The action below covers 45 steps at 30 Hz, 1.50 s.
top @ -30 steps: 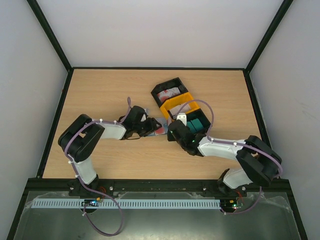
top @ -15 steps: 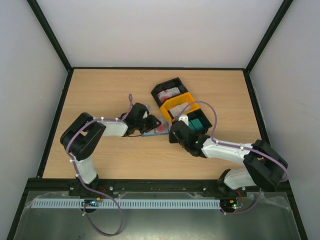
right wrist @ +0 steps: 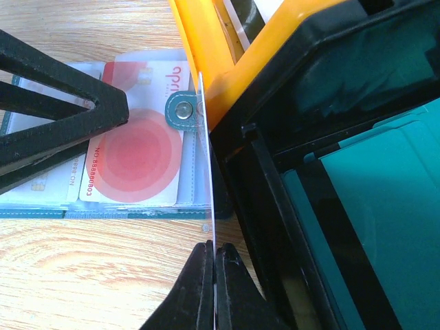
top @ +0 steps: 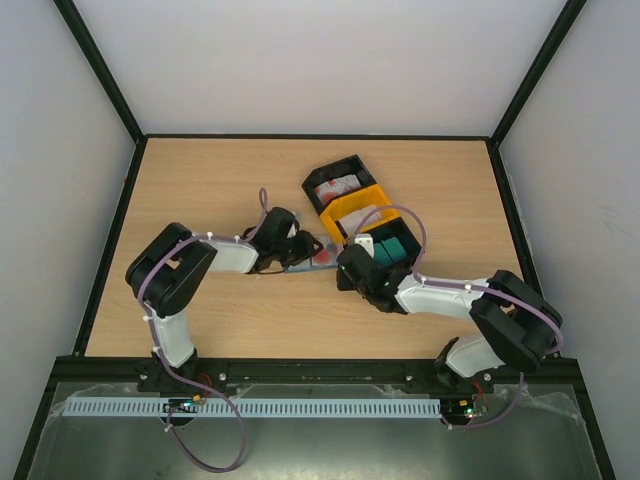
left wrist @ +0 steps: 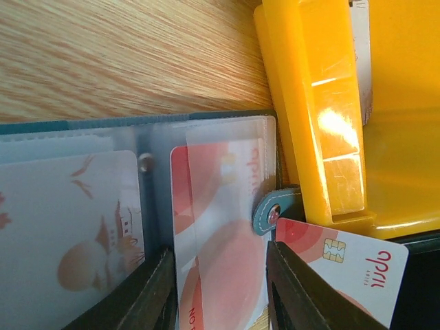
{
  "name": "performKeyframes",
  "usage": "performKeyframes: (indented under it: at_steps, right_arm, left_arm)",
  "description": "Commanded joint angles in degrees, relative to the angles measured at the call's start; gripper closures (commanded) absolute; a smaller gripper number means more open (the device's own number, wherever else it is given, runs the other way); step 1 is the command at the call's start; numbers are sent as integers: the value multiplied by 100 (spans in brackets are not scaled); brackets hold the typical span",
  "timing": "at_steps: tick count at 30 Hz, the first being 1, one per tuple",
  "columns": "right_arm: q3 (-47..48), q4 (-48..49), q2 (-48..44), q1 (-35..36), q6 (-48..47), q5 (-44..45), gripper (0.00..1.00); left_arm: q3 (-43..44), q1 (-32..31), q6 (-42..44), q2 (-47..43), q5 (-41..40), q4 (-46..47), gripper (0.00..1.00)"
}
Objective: Put the credit cards into the card holder
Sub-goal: Insert the credit card into the card holder, then turn over the card slot in the card holder.
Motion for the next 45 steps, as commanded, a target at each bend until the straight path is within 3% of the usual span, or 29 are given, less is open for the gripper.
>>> performKeyframes:
  at_steps: [1,19,22,26,32,45]
  right_arm:
    - [58,-111,108,-28,78,25,98]
    - [45,100,99,-23,168,-198,98]
    - [64,-3,55,-29,192,-27,98]
    - [52,-129,-154,-25,267,251,98]
    - [-18,-214,-461,-26,355,476,98]
    - [-74,-125,-454,-62,229,-158,98]
  left_arm:
    - [58,-72,19,173,103,188,63]
    - [152,-301,491,256,248,-18,61]
    - [113,-301,523,198,155,-82,66]
    - [64,-293,501,146,92,-92,82]
    - [-42,-221,303,193,283,192,95]
    - [-690,140,-257,-111,999,1162,97]
